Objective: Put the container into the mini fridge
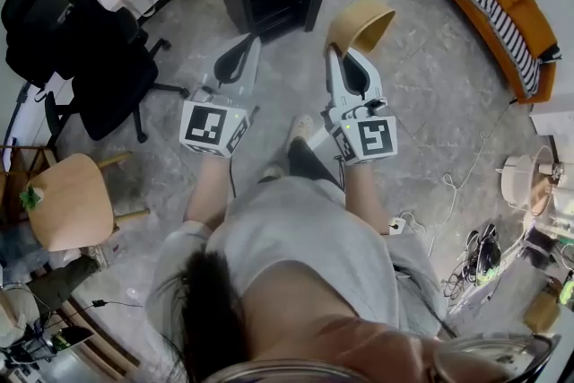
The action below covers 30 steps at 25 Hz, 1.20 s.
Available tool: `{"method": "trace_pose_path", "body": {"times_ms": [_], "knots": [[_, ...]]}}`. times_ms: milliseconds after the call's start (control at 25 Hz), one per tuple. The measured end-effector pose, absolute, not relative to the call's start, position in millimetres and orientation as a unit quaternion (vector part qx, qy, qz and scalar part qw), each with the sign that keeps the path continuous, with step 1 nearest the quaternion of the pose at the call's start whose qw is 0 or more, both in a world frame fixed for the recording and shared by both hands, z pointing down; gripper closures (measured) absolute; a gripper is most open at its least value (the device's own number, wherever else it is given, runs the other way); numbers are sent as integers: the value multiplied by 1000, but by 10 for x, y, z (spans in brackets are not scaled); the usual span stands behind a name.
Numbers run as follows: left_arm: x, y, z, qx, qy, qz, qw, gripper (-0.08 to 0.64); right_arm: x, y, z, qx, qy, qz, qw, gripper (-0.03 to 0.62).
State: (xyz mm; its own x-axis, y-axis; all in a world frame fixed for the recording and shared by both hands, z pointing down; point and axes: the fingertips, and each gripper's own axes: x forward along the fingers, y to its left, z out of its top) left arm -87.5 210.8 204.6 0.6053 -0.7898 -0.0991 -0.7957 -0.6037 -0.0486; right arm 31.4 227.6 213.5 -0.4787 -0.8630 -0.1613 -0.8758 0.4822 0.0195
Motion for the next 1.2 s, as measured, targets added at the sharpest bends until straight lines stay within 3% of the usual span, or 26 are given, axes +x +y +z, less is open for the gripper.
{"method": "trace_pose_path", "body": {"times_ms": [1200], "knots": [[-262,-215,2001,-857,511,39,56,558,916,-237,2151,-431,898,56,65,583]]}}
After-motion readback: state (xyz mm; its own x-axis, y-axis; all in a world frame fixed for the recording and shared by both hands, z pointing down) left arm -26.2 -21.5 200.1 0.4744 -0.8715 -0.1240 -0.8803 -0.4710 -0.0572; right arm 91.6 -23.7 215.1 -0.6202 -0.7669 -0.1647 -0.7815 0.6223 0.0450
